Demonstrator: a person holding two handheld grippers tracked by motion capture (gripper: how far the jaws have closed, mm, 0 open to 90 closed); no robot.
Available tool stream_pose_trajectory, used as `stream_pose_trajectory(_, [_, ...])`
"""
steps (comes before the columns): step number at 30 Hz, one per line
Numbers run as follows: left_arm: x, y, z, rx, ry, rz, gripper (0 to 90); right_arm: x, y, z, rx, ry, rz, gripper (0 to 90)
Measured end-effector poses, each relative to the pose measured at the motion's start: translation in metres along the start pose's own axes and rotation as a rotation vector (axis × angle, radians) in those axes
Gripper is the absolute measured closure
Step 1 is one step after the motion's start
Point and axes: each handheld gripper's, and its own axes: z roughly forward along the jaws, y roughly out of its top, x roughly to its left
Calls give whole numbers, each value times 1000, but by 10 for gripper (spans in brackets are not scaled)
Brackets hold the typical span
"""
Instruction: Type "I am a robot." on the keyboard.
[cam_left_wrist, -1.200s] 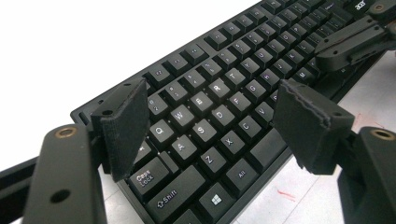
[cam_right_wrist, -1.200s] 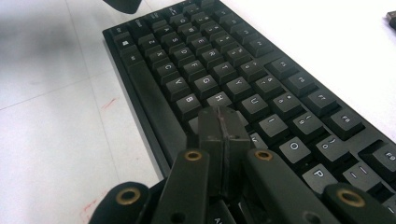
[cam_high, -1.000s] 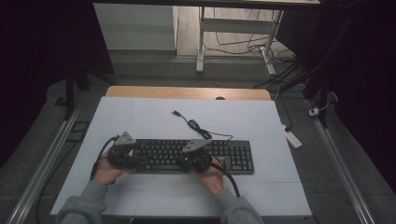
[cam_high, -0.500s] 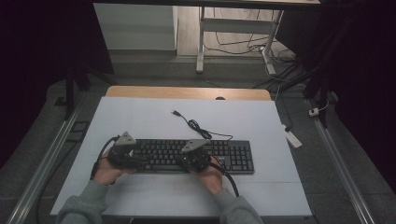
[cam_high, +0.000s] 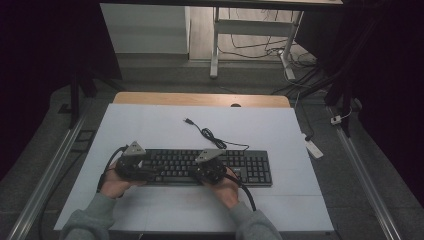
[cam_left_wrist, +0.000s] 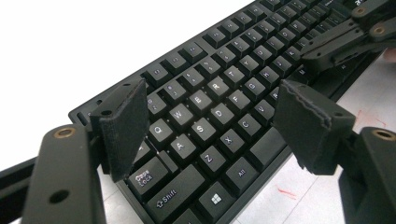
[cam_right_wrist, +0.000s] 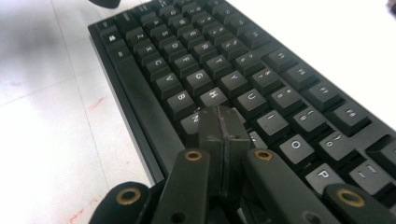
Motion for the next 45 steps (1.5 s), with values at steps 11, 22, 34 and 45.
stream_pose_trajectory(11, [-1,0,0,0,2,2,267,-4,-3,-16,-31,-35,9,737])
stream_pose_trajectory(22, [0,0,1,3,1,1,265,-14,-17,-46,-65,-97,21,565])
stream_pose_trajectory(34, [0,0,0,4,2,3,263,-29,-42,-81,-77,-156,51,537])
stream_pose_trajectory(45, [-1,0,0,3,2,5,262,-34,-56,-94,-78,-174,61,535])
